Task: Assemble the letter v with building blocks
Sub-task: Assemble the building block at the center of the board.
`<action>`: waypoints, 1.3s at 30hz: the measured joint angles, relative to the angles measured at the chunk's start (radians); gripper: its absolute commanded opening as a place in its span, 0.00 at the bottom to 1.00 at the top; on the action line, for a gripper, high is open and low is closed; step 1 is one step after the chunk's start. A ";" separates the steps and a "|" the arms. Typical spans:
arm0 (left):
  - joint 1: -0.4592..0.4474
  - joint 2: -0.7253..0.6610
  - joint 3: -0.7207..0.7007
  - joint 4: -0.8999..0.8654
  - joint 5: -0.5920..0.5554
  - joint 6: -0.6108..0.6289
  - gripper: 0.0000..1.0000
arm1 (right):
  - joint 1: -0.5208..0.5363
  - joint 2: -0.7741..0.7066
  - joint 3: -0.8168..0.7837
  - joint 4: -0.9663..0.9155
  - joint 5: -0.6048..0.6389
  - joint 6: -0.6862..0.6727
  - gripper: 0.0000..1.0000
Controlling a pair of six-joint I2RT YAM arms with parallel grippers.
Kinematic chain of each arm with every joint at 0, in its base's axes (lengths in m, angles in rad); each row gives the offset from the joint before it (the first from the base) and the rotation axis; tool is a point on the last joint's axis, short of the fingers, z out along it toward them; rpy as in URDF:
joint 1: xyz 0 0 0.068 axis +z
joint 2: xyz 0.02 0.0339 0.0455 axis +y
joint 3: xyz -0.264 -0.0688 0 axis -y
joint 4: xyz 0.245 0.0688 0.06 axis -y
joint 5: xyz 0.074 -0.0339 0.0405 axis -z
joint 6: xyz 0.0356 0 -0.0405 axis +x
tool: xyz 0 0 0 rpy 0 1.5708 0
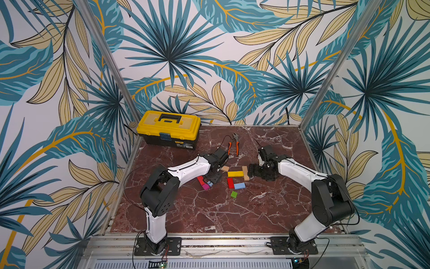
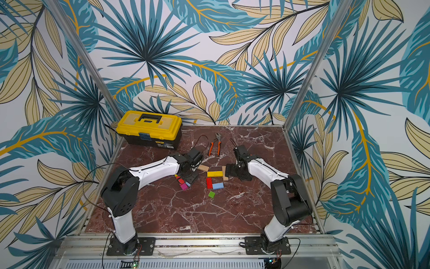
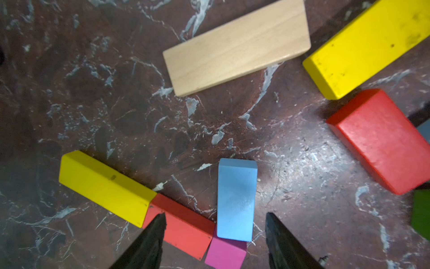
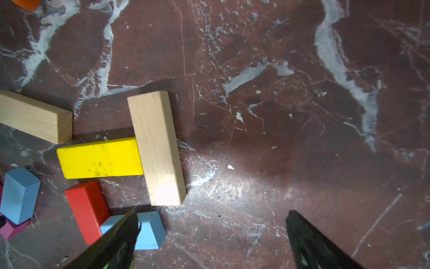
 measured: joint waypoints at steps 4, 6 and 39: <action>0.002 -0.027 0.000 -0.001 -0.004 -0.001 0.71 | 0.001 0.000 0.005 -0.008 -0.003 -0.011 0.99; 0.003 -0.053 0.001 -0.001 -0.011 -0.005 0.72 | 0.007 0.000 0.019 -0.024 -0.003 -0.025 0.99; 0.370 -0.500 -0.158 0.100 0.010 -0.210 0.93 | 0.353 0.420 0.572 -0.074 -0.327 -0.090 1.00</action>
